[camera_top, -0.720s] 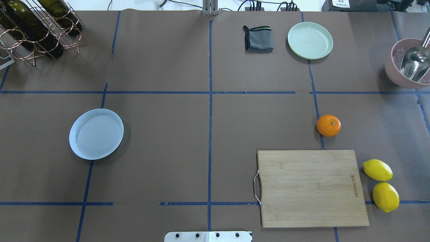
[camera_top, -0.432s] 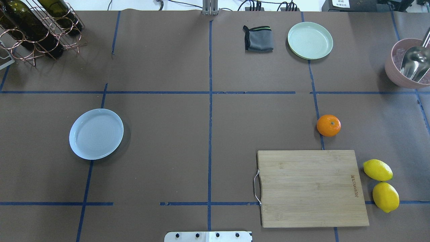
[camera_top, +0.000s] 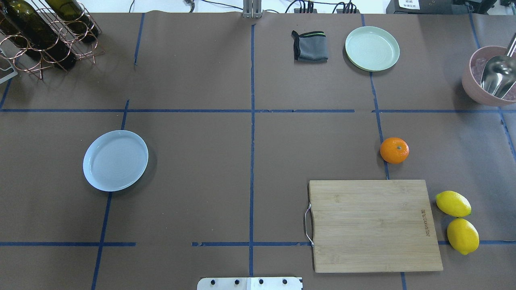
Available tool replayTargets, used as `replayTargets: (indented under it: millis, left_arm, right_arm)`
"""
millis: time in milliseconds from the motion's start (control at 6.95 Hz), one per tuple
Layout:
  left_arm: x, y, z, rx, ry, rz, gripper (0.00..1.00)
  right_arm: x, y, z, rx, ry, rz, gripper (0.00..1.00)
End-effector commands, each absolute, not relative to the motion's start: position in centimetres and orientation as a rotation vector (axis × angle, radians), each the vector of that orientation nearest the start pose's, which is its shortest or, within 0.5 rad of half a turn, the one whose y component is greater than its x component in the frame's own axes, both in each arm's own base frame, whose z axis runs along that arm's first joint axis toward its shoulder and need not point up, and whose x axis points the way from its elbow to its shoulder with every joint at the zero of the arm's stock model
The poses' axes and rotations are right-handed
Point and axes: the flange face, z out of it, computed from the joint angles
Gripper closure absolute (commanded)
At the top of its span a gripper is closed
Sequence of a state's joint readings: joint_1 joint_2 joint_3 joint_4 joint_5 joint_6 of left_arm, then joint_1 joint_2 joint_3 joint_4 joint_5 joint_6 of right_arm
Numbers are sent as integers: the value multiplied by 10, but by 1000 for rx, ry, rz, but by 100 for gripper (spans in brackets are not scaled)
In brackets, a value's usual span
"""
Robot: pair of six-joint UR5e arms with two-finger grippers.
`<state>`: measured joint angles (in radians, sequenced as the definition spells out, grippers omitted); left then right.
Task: Pick orange to plate
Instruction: 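Lower the left gripper toward the light blue plate's rim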
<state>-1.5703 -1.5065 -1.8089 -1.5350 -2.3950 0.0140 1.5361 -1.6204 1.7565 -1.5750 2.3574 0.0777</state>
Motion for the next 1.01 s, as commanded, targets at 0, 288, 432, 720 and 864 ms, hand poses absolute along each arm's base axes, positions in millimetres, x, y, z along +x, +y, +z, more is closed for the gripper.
replayTargets:
  millis: [0,288,432,720,864]
  left_arm:
    - [-59,-464,569,176,831,92,0]
    - [-12,-474,559,204,939,148,0]
    - [41,-475,544,194,967,196,0]
    - [118,-476,533,102,990,132,0]
    - [153,-478,530,77,943,68,0]
  right_arm:
    - [45,-477,591,78,-792,-12,0]
    - [45,-477,591,78,-792,-15,0]
    - [44,-477,591,78,-792,-16,0]
    - [40,-478,591,76,-793,-24,0]
    - [36,-477,590,71,-819,-30,0]
